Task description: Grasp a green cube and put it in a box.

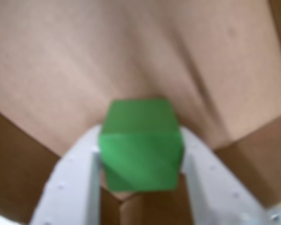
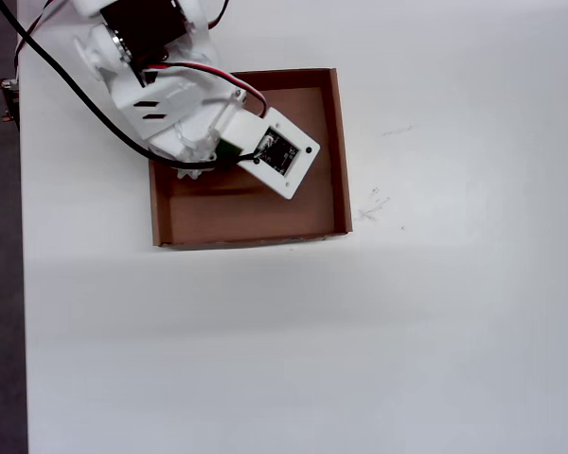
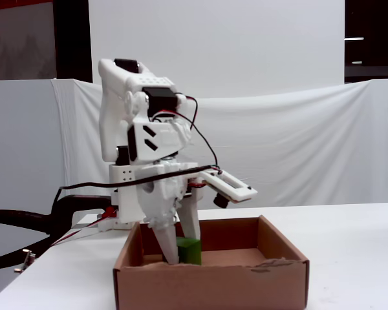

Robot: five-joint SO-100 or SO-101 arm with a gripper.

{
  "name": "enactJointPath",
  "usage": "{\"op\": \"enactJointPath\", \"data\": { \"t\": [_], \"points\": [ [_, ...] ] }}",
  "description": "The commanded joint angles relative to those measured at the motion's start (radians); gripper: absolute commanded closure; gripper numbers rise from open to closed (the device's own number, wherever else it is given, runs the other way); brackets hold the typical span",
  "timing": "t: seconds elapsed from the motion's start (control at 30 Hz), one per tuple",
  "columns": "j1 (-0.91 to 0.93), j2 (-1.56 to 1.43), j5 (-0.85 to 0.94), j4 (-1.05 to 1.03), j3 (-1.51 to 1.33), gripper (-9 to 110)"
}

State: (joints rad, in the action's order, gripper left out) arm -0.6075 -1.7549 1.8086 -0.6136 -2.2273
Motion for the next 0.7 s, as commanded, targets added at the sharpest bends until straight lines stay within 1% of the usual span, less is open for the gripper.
{"op": "enactJointPath", "data": {
  "t": [0.0,0.1,0.2,0.33,0.4,0.5,0.67],
  "points": [
    [-0.006,-0.003,-0.003,0.012,0.003,88],
    [-0.005,-0.003,-0.005,0.015,0.002,86],
    [0.008,-0.012,-0.005,-0.005,0.017,79],
    [0.052,-0.081,-0.005,-0.110,0.078,77],
    [0.086,-0.140,-0.032,-0.130,0.095,77],
    [0.166,-0.253,-0.080,-0.160,0.098,77],
    [0.388,-0.492,-0.117,-0.359,0.063,77]
  ]
}}
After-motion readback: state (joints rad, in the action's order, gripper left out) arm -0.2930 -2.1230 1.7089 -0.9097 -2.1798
